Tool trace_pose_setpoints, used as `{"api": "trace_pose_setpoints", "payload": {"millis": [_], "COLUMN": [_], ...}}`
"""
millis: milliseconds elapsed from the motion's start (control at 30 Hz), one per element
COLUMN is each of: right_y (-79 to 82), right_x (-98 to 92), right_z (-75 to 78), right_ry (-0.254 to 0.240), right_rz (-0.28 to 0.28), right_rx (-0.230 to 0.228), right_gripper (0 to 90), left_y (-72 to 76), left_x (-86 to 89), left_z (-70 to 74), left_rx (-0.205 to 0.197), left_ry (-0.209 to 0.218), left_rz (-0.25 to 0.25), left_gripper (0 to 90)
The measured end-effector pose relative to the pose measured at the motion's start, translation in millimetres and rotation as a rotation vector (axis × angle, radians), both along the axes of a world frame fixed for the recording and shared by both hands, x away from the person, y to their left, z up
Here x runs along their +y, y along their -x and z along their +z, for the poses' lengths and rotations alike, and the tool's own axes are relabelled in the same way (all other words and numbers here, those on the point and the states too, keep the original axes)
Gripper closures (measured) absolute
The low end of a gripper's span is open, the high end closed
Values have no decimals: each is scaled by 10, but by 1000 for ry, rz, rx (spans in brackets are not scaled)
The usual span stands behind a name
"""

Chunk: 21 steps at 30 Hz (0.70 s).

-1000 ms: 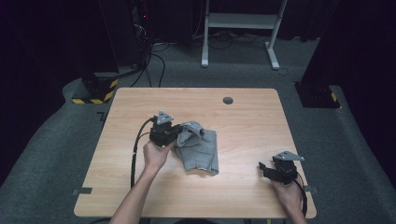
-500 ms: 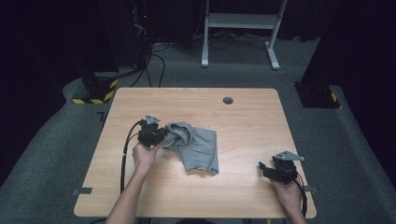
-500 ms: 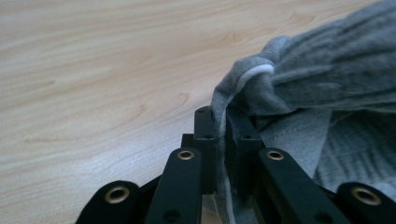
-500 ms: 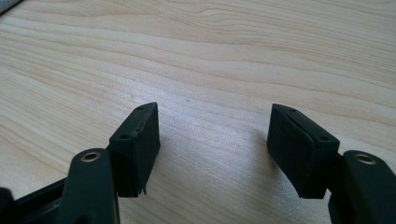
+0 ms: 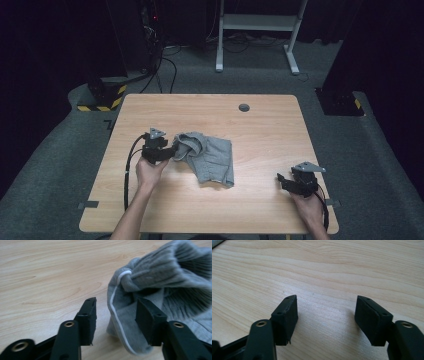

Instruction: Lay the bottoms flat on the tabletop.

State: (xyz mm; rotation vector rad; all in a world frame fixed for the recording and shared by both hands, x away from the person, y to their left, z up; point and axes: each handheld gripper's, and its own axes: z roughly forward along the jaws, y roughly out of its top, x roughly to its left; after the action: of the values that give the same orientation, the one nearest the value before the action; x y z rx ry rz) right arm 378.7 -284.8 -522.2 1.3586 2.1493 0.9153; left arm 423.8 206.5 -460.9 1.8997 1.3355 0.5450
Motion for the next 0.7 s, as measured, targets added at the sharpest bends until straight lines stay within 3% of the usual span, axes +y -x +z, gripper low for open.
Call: {"api": "trace_pose_setpoints", "payload": {"millis": [67, 100, 167, 233, 367, 467, 533, 567, 667, 700], "right_y": [2, 0, -10, -25, -25, -7, 4, 15, 29, 31], "right_x": [20, 34, 84, 150, 283, 465, 518, 643, 756, 891], "right_z": [14, 23, 35, 44, 76, 166, 190, 242, 274, 298], "right_ry": [5, 10, 15, 19, 18, -24, -36, -45, -56, -55], "right_rz": [10, 15, 26, 55, 101, 181, 200, 261, 300, 346], "right_rx": [6, 11, 24, 26, 11, -15, -19, -36, -35, -40], "right_gripper": [408, 416, 423, 433, 449, 471, 475, 480, 481, 481], "left_y": [92, 168, 219, 298, 308, 290, 275, 265, 252, 233], "left_x": [10, -14, -32, -75, -128, -156, -181, -199, -221, -227], "left_z": [19, 28, 25, -12, -94, -166, -220, -259, -299, -328], "left_rx": [-14, -30, -33, -28, -9, 4, 16, 19, 21, 21], "left_ry": [-10, -51, -54, -26, -12, -2, 9, 14, 14, 17], "left_rz": [-6, -18, -27, -53, -56, -59, -62, -65, -60, -51], "left_gripper": [478, 472, 445, 426, 412, 433, 448, 454, 470, 477]}}
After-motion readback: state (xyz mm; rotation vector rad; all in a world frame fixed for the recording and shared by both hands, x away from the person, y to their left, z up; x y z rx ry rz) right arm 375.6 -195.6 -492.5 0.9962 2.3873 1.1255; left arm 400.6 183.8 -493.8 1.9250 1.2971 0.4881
